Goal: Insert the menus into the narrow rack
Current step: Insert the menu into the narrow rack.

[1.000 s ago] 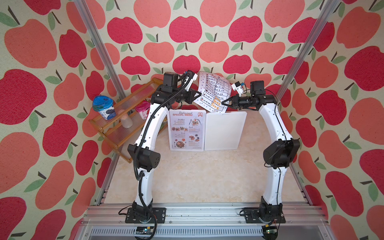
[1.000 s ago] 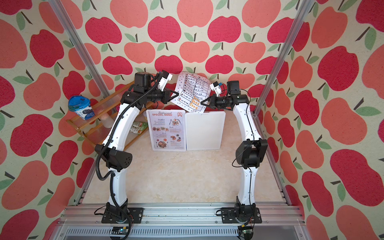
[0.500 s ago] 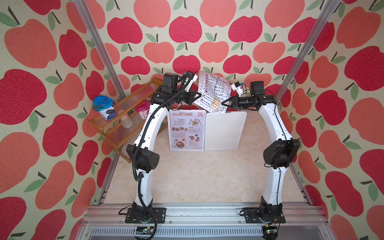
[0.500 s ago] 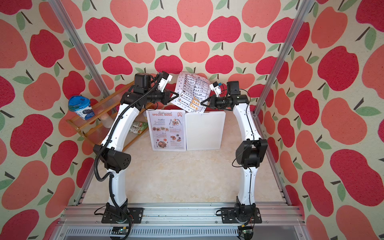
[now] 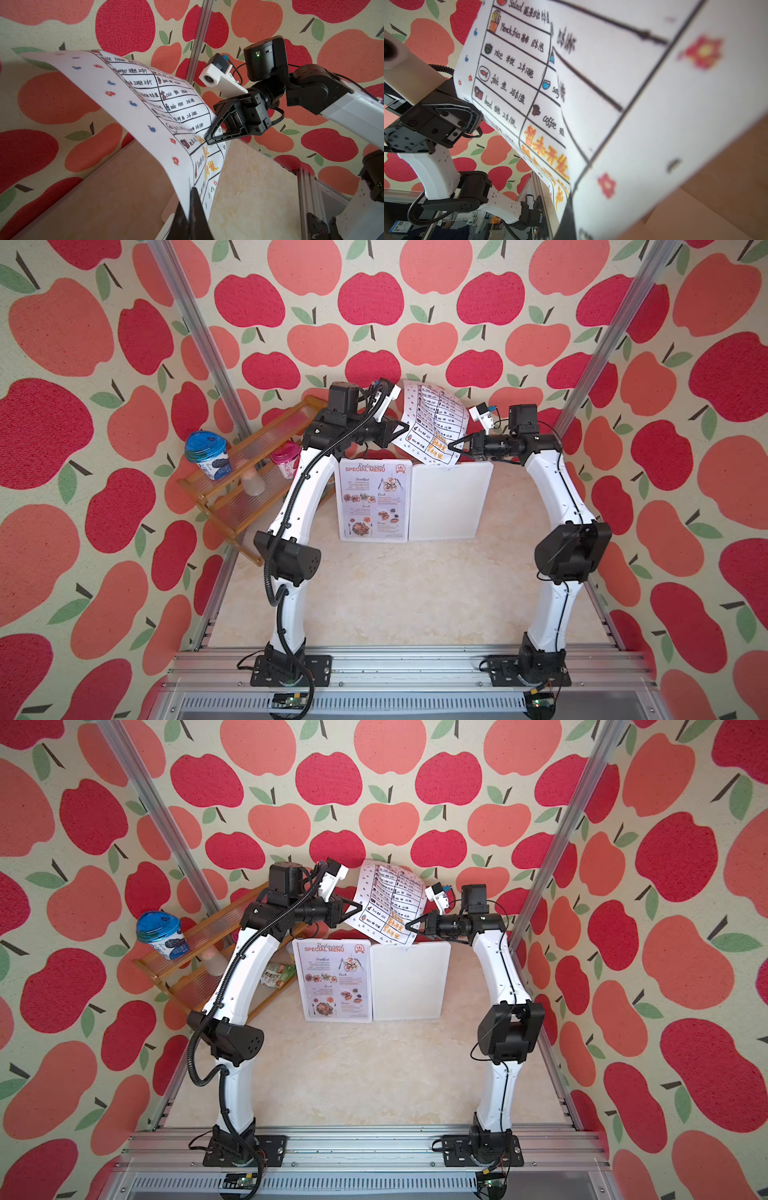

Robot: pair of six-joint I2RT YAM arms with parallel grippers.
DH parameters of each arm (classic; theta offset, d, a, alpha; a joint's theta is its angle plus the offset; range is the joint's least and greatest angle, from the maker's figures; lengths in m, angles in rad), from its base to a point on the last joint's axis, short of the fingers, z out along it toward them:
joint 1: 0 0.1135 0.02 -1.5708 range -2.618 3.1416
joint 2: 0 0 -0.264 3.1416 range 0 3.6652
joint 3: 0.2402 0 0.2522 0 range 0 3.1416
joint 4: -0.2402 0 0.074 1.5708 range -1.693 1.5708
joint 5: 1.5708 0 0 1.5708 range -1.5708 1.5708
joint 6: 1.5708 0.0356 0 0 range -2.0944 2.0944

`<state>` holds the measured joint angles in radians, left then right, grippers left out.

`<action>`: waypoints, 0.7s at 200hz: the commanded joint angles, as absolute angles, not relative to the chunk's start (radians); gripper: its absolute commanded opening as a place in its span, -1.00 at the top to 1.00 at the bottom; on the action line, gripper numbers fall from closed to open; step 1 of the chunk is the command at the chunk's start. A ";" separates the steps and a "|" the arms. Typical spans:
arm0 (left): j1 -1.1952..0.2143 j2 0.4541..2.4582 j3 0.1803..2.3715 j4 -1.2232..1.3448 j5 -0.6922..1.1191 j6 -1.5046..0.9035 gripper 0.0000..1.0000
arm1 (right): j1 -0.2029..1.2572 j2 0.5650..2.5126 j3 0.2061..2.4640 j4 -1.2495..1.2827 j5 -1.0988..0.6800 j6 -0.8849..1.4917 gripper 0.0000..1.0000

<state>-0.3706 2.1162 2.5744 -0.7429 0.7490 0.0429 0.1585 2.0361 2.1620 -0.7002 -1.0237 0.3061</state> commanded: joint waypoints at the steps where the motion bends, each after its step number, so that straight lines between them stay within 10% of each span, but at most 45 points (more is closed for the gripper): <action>1: -0.357 2.123 2.611 -0.745 0.756 0.055 1.00 | 0.135 2.007 2.124 -0.710 -1.009 0.282 1.00; 96: -0.366 2.106 2.526 -0.732 0.773 0.055 1.00 | 0.121 1.951 2.033 -0.674 -0.979 0.237 1.00; 140: -0.371 2.122 2.528 -0.719 0.784 0.047 0.70 | 0.115 1.937 2.012 -0.659 -0.981 0.209 1.00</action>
